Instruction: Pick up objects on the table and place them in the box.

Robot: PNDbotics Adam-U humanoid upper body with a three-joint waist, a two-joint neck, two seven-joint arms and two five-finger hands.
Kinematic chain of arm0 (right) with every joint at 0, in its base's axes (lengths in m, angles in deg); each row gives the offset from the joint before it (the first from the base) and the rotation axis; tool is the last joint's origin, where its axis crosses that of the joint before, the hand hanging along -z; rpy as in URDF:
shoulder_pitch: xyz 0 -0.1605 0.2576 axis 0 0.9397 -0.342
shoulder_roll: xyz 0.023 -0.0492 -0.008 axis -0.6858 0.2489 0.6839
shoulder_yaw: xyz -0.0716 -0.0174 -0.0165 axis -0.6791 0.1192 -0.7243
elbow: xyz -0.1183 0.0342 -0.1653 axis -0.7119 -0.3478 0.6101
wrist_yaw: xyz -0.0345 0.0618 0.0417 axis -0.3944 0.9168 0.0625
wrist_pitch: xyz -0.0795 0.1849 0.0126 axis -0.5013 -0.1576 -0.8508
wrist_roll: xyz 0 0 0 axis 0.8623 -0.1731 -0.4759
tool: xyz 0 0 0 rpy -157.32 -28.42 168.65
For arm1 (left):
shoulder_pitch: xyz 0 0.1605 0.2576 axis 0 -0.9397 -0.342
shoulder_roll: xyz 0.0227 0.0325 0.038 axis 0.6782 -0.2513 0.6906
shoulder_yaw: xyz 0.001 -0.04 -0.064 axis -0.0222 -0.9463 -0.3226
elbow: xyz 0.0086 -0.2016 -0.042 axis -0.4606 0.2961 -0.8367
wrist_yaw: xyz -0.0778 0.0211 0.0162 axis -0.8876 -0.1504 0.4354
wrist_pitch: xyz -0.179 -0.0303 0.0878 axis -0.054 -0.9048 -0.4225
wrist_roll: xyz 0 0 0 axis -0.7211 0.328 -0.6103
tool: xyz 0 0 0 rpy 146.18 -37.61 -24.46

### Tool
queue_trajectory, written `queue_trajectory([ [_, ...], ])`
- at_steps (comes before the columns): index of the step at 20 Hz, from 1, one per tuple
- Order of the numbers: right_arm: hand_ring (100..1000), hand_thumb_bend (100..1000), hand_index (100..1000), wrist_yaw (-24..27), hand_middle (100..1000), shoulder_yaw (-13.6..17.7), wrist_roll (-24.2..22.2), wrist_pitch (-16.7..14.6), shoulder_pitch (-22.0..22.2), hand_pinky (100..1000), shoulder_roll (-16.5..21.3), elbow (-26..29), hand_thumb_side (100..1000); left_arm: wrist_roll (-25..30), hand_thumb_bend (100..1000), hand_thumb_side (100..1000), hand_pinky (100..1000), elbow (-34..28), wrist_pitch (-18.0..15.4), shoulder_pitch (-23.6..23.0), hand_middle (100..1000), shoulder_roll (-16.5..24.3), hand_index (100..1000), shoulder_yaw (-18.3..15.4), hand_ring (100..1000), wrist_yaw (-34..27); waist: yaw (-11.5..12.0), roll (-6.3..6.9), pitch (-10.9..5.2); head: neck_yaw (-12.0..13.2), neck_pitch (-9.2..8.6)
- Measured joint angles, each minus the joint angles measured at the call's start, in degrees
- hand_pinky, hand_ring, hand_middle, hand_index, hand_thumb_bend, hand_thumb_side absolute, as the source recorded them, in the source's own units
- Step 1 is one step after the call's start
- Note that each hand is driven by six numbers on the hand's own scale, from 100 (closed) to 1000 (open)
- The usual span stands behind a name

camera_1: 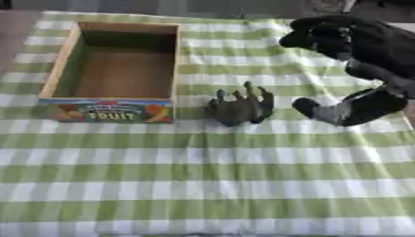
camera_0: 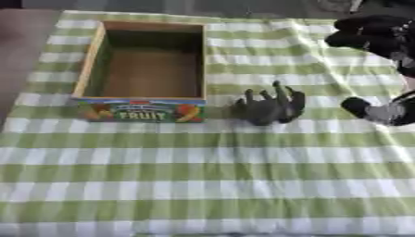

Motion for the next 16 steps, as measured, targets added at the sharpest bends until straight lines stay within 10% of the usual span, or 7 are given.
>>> queue_trajectory([
  [16,1000,290,1000,-0.86,841,-6.27,-17.98,10.61,-9.05,910,-8.48,-0.48,872,0.64,100,798,285,0.0,0.5,0.14,573,-0.02,395,0.35,328,-0.27,0.54,-0.25,-0.28,-0.39,0.0],
])
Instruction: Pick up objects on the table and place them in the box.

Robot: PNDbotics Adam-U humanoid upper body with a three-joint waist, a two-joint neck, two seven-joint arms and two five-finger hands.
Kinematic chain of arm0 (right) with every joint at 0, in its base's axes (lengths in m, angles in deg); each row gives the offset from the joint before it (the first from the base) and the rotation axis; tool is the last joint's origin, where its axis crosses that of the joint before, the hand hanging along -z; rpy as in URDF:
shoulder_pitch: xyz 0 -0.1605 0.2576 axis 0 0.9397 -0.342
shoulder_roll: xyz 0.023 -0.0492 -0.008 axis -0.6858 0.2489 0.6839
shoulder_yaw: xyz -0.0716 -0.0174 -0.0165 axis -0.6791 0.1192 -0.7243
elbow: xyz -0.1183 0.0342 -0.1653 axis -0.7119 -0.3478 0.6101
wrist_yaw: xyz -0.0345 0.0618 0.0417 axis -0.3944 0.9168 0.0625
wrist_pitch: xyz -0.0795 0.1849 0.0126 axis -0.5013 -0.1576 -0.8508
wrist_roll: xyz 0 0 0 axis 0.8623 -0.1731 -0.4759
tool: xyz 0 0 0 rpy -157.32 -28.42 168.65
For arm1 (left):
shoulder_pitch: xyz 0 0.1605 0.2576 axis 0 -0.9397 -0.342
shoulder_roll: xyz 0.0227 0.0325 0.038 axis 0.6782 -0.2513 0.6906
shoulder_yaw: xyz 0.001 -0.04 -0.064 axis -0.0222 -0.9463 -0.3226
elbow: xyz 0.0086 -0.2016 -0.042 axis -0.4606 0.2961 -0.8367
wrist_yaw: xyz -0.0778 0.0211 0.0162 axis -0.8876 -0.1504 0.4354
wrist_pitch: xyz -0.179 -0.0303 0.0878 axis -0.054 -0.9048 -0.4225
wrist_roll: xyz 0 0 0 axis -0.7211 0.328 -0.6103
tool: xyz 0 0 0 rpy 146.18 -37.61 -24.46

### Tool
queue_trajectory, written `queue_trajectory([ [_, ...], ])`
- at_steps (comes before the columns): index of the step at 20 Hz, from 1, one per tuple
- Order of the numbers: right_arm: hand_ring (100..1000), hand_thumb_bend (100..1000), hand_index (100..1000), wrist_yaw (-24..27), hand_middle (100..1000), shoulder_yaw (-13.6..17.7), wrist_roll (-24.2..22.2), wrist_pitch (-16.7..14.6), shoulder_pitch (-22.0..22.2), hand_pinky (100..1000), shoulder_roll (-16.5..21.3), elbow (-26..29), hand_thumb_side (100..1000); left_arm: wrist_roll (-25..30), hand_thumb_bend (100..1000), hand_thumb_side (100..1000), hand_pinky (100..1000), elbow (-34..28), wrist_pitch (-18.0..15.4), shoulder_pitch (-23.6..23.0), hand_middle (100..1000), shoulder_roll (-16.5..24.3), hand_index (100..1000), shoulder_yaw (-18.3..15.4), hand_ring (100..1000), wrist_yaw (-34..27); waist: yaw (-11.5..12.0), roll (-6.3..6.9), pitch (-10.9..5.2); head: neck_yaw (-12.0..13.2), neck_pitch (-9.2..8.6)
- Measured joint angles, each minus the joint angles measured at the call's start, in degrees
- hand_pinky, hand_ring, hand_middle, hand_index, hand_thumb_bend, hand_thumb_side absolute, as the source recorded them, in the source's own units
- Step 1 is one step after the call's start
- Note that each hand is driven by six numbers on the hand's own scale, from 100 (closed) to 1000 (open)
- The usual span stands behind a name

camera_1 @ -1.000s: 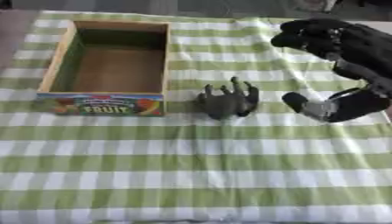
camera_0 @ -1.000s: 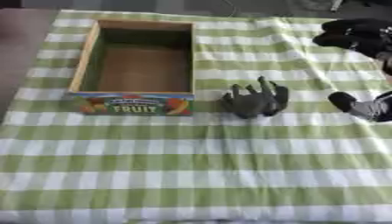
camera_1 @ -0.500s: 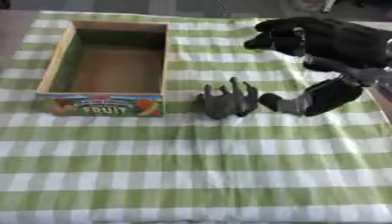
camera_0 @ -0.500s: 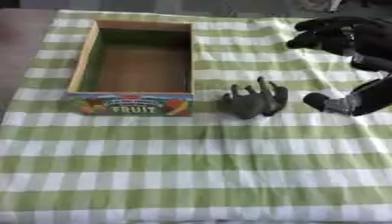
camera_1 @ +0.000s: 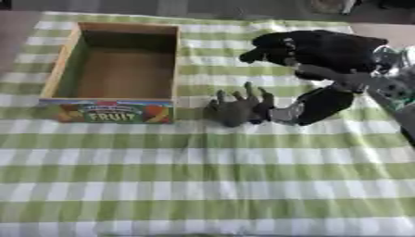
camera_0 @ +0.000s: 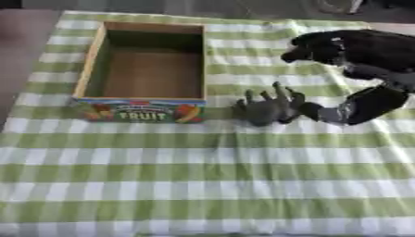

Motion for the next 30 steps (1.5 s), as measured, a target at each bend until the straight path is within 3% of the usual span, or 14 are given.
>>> queue_trajectory([
  [12,1000,351,1000,-7.29,845,-1.87,-2.54,0.99,-3.69,913,-8.75,-10.07,884,0.39,100,802,284,0.0,0.39,-0.08,574,-0.03,389,0.09,327,-0.02,-0.03,-0.01,-0.19,0.5,0.0],
  [15,1000,446,1000,-9.81,864,-2.48,-2.24,0.38,-3.82,921,-9.94,-12.85,859,0.53,100,803,284,0.0,0.53,-0.08,574,-0.05,388,0.34,327,-0.05,0.07,-0.1,-0.19,0.59,0.0],
  [19,1000,508,1000,-11.78,877,-2.86,-2.6,-0.84,-4.02,930,-11.44,-15.84,810,0.68,100,804,284,0.0,0.65,-0.08,574,-0.13,386,0.36,327,-0.17,0.31,-0.12,-0.03,0.79,-0.01],
  [22,1000,518,1000,-12.86,878,-2.87,-2.73,-1.88,-4.03,932,-11.89,-17.15,769,0.83,100,804,284,0.0,0.68,-0.08,574,-0.5,385,0.36,326,-0.21,0.35,-0.12,0.12,0.96,-0.01],
  [30,1000,465,1000,-17.28,856,-3.28,-0.33,-2.43,-4.56,923,-12.58,-18.74,799,1.03,100,807,283,0.0,0.74,-0.08,574,-0.51,383,0.37,326,-0.22,0.42,-0.15,0.25,0.99,-0.01],
])
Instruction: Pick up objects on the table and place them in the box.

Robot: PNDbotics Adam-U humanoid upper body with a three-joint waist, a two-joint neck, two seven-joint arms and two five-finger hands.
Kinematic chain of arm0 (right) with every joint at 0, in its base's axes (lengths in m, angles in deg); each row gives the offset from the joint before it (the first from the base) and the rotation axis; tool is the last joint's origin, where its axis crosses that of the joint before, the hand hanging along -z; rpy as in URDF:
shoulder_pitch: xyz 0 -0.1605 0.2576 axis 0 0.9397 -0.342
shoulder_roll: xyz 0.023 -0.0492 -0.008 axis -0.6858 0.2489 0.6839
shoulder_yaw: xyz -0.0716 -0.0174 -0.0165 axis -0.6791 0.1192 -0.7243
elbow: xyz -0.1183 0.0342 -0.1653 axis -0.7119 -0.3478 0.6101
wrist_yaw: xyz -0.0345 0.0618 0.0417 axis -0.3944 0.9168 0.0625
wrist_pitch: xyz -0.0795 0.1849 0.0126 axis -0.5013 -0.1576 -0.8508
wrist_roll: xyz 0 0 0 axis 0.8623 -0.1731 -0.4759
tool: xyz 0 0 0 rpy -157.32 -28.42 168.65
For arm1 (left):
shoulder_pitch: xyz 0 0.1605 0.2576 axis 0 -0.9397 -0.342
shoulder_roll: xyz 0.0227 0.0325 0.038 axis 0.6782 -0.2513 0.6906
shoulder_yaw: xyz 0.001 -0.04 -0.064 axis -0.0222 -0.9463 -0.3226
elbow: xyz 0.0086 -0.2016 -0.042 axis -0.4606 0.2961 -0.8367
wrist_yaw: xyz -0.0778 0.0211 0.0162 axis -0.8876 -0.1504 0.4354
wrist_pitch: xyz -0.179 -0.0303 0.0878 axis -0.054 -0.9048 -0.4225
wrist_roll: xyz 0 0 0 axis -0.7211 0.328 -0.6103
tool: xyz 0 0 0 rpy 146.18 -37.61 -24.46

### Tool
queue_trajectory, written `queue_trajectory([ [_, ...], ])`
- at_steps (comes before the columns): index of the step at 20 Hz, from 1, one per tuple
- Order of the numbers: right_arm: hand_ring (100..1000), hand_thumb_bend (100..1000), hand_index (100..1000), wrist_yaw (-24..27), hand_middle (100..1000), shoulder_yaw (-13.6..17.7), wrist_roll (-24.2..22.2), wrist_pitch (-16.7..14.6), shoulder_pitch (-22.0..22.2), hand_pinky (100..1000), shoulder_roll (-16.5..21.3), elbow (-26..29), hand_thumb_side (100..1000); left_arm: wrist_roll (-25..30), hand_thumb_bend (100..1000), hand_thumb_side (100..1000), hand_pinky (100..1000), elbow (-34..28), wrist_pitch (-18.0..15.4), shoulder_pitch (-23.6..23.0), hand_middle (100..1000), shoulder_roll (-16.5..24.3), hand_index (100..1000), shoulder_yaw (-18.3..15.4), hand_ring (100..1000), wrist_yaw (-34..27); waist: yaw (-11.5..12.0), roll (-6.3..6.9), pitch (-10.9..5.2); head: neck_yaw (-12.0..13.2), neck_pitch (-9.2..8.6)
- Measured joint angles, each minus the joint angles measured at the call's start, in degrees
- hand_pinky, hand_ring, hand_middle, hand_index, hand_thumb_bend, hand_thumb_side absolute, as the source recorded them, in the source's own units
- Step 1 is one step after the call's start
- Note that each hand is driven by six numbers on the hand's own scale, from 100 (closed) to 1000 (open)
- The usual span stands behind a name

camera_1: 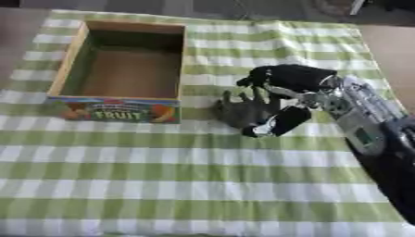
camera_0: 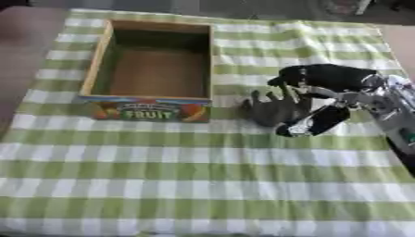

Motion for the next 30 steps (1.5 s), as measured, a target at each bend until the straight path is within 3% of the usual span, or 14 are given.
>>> queue_trajectory([
  [7,1000,349,1000,-6.92,837,-1.45,4.78,0.94,-0.54,917,-1.95,-3.27,796,0.24,100,808,282,0.0,0.04,-0.01,574,-0.01,380,0.01,326,-0.02,0.23,0.0,0.13,-0.03,-0.18],
  [21,997,339,1000,-9.78,817,-2.55,4.43,-1.5,-1.79,913,-2.52,-5.64,739,0.26,100,806,282,0.0,0.02,-0.02,574,-0.02,379,0.01,327,-0.04,0.3,0.0,0.29,-0.05,-0.29],
  [30,968,300,846,-11.76,744,-3.21,4.99,-1.85,-2.81,905,-2.52,-7.74,710,0.29,100,808,281,0.0,0.01,-0.02,574,-0.02,376,0.03,327,-0.24,0.63,-0.02,0.61,-0.08,-0.47],
])
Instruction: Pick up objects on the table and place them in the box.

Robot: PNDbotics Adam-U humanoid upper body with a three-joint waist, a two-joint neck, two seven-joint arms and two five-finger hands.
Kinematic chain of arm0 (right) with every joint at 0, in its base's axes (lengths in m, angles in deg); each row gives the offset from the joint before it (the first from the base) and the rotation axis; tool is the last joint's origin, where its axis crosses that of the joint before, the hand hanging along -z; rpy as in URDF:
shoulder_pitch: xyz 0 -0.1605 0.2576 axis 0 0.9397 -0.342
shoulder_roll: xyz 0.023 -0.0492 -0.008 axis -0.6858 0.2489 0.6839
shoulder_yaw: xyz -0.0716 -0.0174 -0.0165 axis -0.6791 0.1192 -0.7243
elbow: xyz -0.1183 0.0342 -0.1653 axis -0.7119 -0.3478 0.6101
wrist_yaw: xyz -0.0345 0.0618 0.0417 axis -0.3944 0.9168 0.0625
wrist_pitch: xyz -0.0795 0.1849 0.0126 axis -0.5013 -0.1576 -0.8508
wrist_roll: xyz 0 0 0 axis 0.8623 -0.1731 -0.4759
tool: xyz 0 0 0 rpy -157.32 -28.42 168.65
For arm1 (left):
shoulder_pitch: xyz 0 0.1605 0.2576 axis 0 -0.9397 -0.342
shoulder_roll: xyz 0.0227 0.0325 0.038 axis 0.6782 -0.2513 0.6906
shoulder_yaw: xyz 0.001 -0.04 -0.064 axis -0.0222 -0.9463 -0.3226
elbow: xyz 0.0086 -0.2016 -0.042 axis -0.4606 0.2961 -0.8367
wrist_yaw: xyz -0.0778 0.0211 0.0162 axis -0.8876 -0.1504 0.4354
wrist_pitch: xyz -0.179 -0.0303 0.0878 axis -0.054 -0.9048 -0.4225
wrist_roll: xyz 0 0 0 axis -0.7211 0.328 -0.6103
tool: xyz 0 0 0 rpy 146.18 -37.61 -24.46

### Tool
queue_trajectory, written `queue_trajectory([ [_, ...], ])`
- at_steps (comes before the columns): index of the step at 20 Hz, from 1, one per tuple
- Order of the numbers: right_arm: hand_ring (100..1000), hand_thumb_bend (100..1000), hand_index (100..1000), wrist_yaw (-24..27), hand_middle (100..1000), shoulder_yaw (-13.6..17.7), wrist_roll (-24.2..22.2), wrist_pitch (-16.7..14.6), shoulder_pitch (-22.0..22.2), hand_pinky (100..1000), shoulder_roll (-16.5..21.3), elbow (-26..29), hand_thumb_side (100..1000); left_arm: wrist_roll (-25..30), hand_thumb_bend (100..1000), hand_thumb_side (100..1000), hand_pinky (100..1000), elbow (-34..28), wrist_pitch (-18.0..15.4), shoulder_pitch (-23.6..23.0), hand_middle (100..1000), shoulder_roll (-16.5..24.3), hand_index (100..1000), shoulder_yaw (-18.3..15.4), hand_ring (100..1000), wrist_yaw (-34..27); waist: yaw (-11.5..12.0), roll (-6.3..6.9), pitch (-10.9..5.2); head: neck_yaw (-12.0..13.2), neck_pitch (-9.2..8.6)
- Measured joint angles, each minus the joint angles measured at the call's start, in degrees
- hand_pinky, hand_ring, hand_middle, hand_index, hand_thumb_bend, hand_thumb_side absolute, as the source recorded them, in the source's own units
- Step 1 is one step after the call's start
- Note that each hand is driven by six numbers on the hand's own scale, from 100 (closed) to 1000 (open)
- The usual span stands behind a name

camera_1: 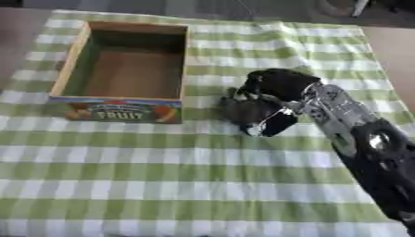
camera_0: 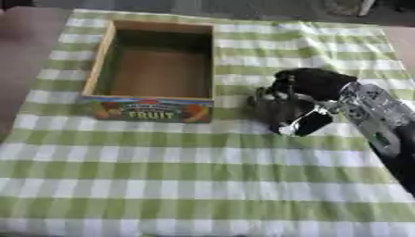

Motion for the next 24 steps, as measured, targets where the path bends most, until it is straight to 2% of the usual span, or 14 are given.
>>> queue_trajectory([
  [5,965,243,820,-0.43,726,-0.55,0.2,-0.17,-0.18,904,0.0,-0.28,660,0.02,100,808,281,0.0,-0.02,0.0,574,-0.01,373,0.0,327,-0.02,0.1,-0.02,0.02,-0.02,-0.01],
  [6,963,187,812,-0.42,718,-0.61,0.05,-0.31,-0.24,903,0.0,-0.38,635,0.04,100,809,281,0.0,-0.04,0.0,574,-0.01,372,0.0,327,-0.02,0.13,-0.02,0.02,-0.03,-0.01],
  [9,958,100,803,-0.08,707,-0.64,-0.5,-0.83,-0.67,900,-0.01,-0.58,577,0.07,100,809,282,0.0,-0.07,0.0,574,-0.02,372,0.0,327,-0.03,0.21,-0.02,0.02,-0.12,-0.01],
  [11,954,100,799,0.32,701,-0.64,-0.64,-0.93,-0.68,898,-0.02,-0.57,498,0.07,100,810,282,0.0,-0.06,0.0,575,-0.02,372,0.0,327,-0.03,0.24,-0.02,0.03,-0.16,-0.01],
  [12,952,100,796,0.63,696,-0.65,-0.64,-0.93,-0.69,897,-0.04,-0.46,400,0.08,100,810,282,0.0,-0.06,0.0,575,-0.02,372,0.0,327,-0.03,0.24,-0.02,0.03,-0.16,-0.02],
  [13,950,100,793,0.96,692,-0.66,-0.59,-0.88,-0.69,896,-0.1,-0.18,358,0.08,100,810,282,0.0,-0.05,0.0,575,-0.02,371,0.0,327,-0.03,0.24,-0.05,0.03,-0.16,-0.02],
  [14,948,100,790,1.31,687,-0.68,-0.49,-0.74,-0.69,894,-0.15,0.03,280,0.09,100,811,282,0.0,-0.04,0.0,575,-0.03,372,0.0,327,-0.03,0.24,-0.07,0.03,-0.16,-0.02],
  [16,947,100,785,1.85,681,-0.83,-0.19,-0.35,-0.69,892,-0.18,0.45,197,0.12,100,811,282,0.0,-0.01,0.0,575,-0.03,370,0.0,327,-0.03,0.23,-0.07,0.03,-0.14,-0.03],
  [19,943,100,779,2.43,673,-0.98,0.13,0.39,-0.65,890,-0.18,0.94,157,0.15,100,811,282,0.0,0.01,0.0,575,-0.03,370,0.0,327,-0.03,0.13,-0.02,0.03,-0.01,-0.06],
  [24,938,100,771,3.06,664,-0.98,0.79,1.22,0.38,888,-0.07,2.72,164,0.15,100,812,282,0.0,0.01,0.0,575,-0.03,371,0.0,328,-0.03,-0.06,0.02,0.03,0.06,-0.47],
])
